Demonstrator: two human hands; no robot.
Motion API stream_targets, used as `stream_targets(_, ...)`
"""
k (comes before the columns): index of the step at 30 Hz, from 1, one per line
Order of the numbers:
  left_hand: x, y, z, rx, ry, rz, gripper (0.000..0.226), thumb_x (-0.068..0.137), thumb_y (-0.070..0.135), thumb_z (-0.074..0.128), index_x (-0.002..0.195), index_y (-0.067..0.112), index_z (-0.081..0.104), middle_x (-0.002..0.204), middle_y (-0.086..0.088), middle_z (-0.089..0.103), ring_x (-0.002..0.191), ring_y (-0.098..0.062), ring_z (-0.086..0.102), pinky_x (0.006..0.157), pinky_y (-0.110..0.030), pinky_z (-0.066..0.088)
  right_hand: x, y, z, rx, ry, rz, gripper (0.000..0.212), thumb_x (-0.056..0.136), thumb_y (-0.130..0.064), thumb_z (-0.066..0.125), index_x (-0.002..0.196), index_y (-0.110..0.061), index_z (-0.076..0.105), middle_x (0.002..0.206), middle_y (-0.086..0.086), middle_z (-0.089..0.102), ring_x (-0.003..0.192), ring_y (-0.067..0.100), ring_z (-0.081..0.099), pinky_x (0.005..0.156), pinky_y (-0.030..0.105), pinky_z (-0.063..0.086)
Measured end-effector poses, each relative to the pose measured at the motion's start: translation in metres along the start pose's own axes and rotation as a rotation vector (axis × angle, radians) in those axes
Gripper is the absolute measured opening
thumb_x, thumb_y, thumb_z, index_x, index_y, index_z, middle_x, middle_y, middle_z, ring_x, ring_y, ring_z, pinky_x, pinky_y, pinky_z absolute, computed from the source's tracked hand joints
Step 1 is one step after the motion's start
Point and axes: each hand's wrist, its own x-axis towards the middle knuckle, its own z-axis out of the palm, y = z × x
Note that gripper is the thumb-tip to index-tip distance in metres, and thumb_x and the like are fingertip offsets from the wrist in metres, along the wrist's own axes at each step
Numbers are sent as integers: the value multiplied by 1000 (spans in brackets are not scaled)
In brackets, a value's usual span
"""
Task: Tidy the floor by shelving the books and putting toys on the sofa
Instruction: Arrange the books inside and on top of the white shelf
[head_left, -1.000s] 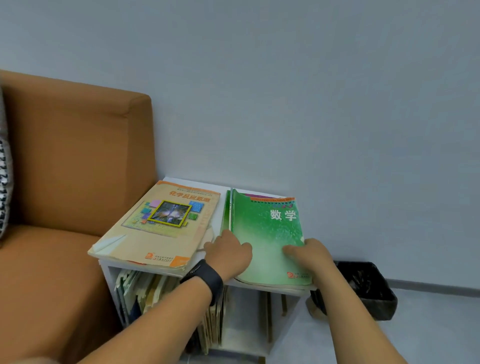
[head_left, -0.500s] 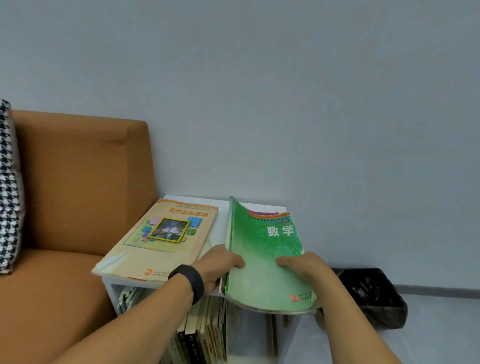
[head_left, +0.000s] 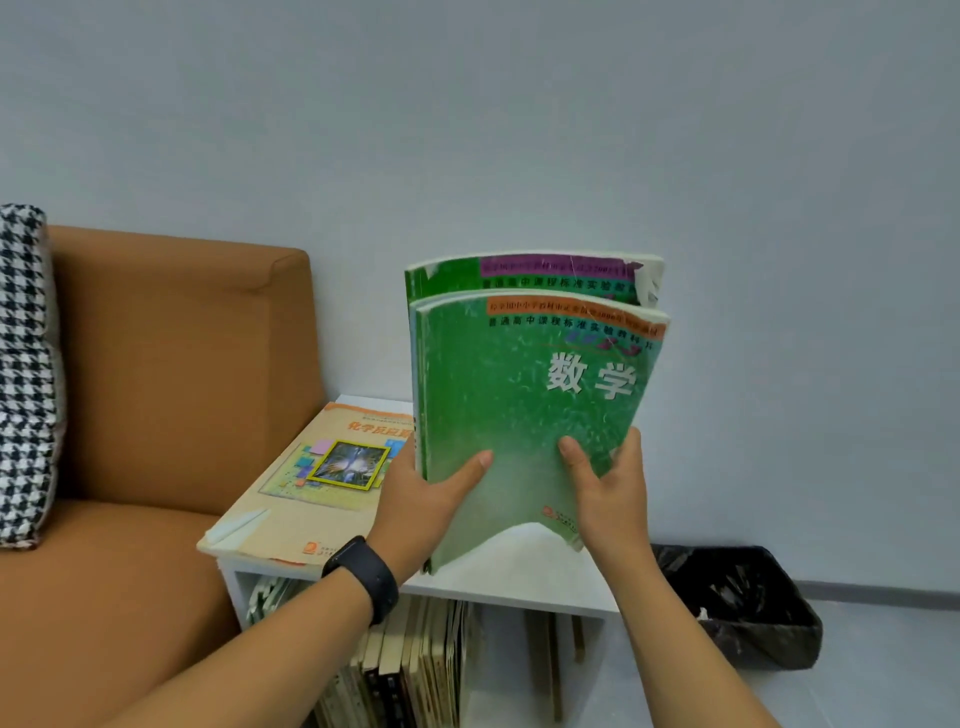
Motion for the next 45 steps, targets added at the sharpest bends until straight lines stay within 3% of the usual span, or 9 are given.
stream_targets(9,12,20,2,11,99,242,41,83,23,83,120,20,65,113,5,74,108,-13,70,95,-40,56,3,8,12,83,-19,41,25,93,-43,61,115,-40,49,113,-18,68,101,2,69,78,25,58)
stream_targets(13,16,12,2,30,158,212,49,78,39,86,120,23,66,114,6,74,110,-14,69,98,-45,54,2,7,13,48,-16,24,22,92,-50,56,111,-42,49,105,-30,67,97,-3,68,76,23,56)
stream_targets(23,2,4,-3,137,142,191,33,80,30,85,108,18,72,98,15,76,95,1,71,84,-20,56,6,20,7,-99,6,114,28,93,-60,53,112,-39,57,113,-16,69,104,6,67,97,45,55)
stream_targets(26,-8,8,-11,48,100,135,33,84,35,81,111,19,72,104,8,77,102,-9,72,90,-32,58,-3,7,7,-118,34,34,25,101,-43,55,116,-24,59,110,-11,69,102,8,66,95,43,55)
stream_targets(28,-20,9,-27,-34,74,75,35,87,38,73,114,15,71,109,0,77,104,-22,72,92,-47,58,-13,-1,2,-83,-42,-7,22,102,-36,56,117,-20,61,109,-9,71,101,8,68,88,34,56)
stream_targets(33,-35,0,-94,-328,64,-32,52,79,47,79,116,11,73,119,-18,71,106,-33,70,90,-44,59,-48,-3,-2,-364,-353,44,29,96,-53,58,106,-27,66,100,-10,74,91,7,70,81,36,56)
stream_targets(37,-53,-31,-126,-281,-88,-182,69,70,45,82,123,3,67,129,-26,64,116,-41,63,101,-53,50,-81,9,-7,-583,-463,97,31,92,-60,53,106,-35,64,97,-20,72,88,-7,64,75,22,51)
stream_targets(42,-77,-35,-135,-204,-564,-609,60,75,23,73,134,15,61,125,-24,67,95,-37,72,58,-35,63,-112,32,-32,-701,-474,196,33,93,-58,55,113,-34,65,101,-20,72,92,-6,65,81,29,54)
stream_targets(45,-82,-38,-128,-101,-800,-755,50,88,29,70,134,10,60,123,-18,69,99,-30,71,75,-35,62,-129,45,-39,-767,-516,233,28,95,-56,56,110,-34,64,97,-19,71,91,0,66,78,33,53)
